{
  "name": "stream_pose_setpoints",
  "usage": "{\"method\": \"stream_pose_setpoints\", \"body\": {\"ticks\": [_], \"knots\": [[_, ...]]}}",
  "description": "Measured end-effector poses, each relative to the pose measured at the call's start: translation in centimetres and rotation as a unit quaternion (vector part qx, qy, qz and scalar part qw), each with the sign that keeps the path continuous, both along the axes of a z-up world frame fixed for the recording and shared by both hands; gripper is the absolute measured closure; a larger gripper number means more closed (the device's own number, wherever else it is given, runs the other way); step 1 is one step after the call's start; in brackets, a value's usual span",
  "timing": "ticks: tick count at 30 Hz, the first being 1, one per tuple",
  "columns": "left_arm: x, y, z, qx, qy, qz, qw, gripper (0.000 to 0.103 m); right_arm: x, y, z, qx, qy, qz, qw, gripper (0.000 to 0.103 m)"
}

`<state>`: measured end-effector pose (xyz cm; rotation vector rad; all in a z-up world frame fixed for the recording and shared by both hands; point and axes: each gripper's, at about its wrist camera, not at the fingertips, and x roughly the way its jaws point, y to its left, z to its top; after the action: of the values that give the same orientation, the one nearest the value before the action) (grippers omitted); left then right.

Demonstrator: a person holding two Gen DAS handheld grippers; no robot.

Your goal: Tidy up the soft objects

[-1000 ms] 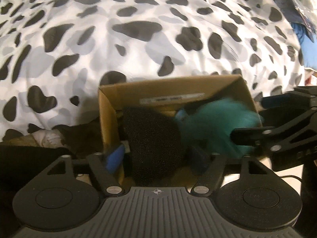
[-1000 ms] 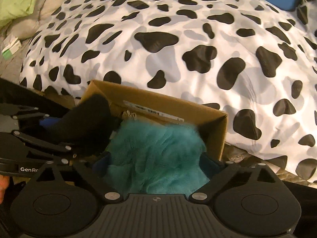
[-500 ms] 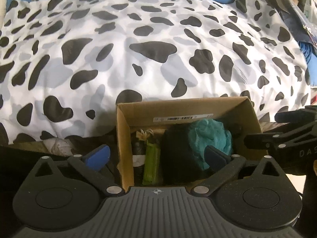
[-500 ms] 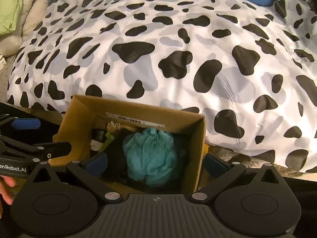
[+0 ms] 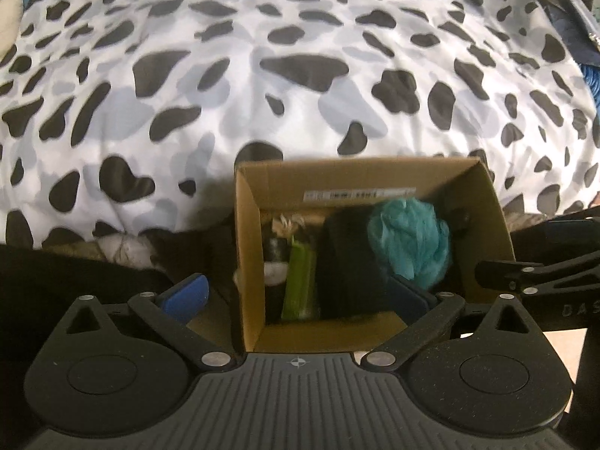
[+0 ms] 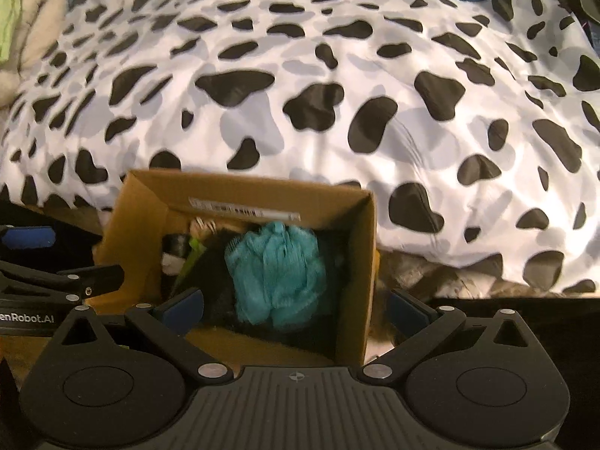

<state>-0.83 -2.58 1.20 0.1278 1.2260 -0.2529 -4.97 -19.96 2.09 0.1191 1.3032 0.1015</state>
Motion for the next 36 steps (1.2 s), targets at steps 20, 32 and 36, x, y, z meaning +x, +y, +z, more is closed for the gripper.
{"method": "stream_pose_setpoints", "body": {"ticks": [20, 32, 36], "knots": [[0.4, 0.7, -2.9, 0.031, 0.099, 0.017, 0.9945, 0.000, -1.2, 1.0, -2.3, -0.023, 0.076, 0.011, 0.997, 0.000], [0.6, 0.3, -2.9, 0.036, 0.091, 0.009, 0.9951, 0.000, -0.9, 1.0, -2.9, -0.018, 0.095, 0.011, 0.995, 0.000], [0.6, 0.2, -2.8, 0.035, 0.088, 0.005, 0.9955, 0.000, -1.0, 1.1, -2.9, -0.019, 0.095, 0.010, 0.995, 0.000]]}}
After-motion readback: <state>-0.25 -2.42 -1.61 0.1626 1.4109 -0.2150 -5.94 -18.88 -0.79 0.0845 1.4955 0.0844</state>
